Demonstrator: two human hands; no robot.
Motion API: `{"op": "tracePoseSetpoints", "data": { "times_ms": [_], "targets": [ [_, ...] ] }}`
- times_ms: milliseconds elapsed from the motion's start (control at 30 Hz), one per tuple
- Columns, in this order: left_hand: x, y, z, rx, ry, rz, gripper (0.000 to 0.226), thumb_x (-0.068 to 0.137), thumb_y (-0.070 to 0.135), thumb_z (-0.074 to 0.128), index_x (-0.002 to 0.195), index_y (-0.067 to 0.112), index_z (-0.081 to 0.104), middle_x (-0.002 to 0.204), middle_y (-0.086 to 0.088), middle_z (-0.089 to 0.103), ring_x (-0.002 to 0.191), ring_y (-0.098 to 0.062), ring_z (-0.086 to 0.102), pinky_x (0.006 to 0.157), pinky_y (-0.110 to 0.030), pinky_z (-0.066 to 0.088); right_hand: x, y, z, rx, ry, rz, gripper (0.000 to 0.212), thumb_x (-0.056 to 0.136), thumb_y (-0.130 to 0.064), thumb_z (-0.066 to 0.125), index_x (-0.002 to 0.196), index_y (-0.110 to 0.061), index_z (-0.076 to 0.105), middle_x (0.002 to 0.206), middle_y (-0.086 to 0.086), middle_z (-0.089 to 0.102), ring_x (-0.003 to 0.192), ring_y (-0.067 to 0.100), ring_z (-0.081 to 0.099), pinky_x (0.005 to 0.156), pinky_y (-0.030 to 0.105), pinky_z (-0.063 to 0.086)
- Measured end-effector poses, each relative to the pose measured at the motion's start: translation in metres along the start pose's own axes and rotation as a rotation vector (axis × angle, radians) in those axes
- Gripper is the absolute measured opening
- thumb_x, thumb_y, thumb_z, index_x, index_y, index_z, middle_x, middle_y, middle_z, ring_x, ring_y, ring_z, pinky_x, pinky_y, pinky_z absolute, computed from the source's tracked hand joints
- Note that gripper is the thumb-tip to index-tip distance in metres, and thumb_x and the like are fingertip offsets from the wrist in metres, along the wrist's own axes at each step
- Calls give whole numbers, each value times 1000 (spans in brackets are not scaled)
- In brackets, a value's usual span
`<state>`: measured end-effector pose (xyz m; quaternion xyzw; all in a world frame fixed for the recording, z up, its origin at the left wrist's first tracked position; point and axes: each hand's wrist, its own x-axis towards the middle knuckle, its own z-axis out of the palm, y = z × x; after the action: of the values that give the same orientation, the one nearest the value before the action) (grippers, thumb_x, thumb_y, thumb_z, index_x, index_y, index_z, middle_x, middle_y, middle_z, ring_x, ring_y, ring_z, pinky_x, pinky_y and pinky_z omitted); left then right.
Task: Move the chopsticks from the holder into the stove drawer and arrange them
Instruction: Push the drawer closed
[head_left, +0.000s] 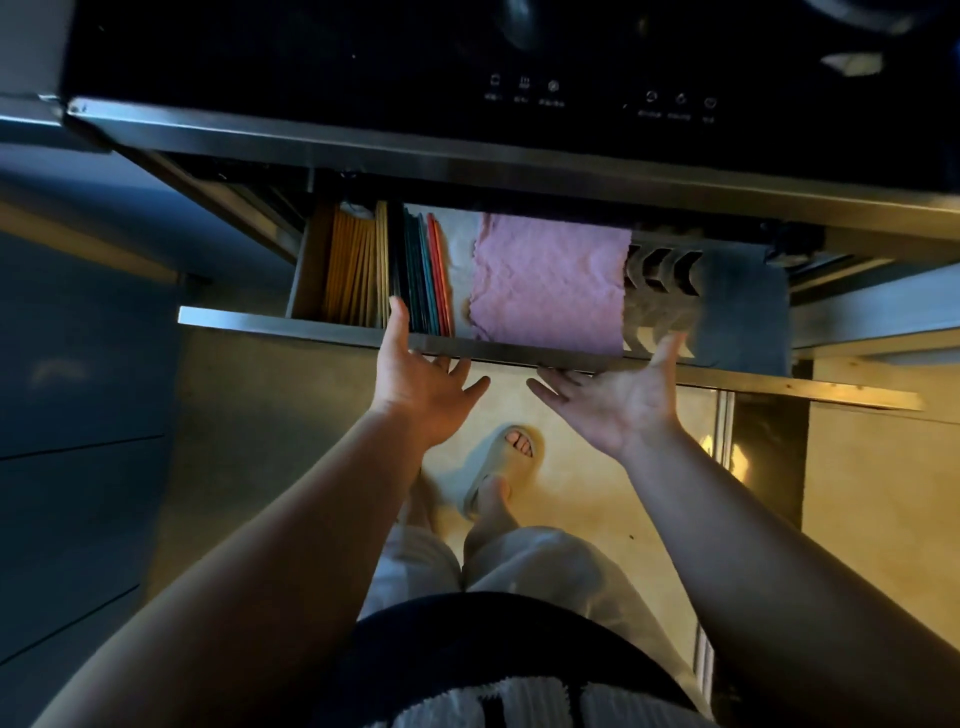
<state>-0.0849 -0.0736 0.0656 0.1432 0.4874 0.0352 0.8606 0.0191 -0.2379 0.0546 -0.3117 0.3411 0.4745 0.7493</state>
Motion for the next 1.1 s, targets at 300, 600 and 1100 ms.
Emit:
{"op": "tracePoseSetpoints", "data": {
  "times_ms": [300, 600, 1100],
  "targets": [
    [41, 26, 32, 223, -156, 89, 85, 85, 76, 43, 154, 29, 23, 157, -10, 31, 135, -30, 41, 107, -47, 34, 35, -33, 33, -102, -49, -109, 111, 61, -93, 39, 151, -34, 15, 158, 22, 14, 139, 46, 28, 108, 59, 32],
    [65, 45, 67, 345, -147, 112, 102, 75, 85, 44, 156, 27, 18, 161, -12, 25, 146, -31, 29, 118, -50, 20, 58, -51, 55, -129, -60, -182, 113, 59, -89, 50, 150, -33, 17, 156, 24, 18, 142, 47, 19, 113, 60, 24],
    [73, 44, 68, 358, -127, 206, 85, 87, 72, 42, 154, 23, 22, 158, -10, 29, 145, -29, 29, 120, -48, 19, 68, -42, 73, 22, 66, -302, 97, 66, -84, 51, 143, -29, 32, 139, 21, 42, 121, 41, 50, 106, 53, 41]
  ]
}}
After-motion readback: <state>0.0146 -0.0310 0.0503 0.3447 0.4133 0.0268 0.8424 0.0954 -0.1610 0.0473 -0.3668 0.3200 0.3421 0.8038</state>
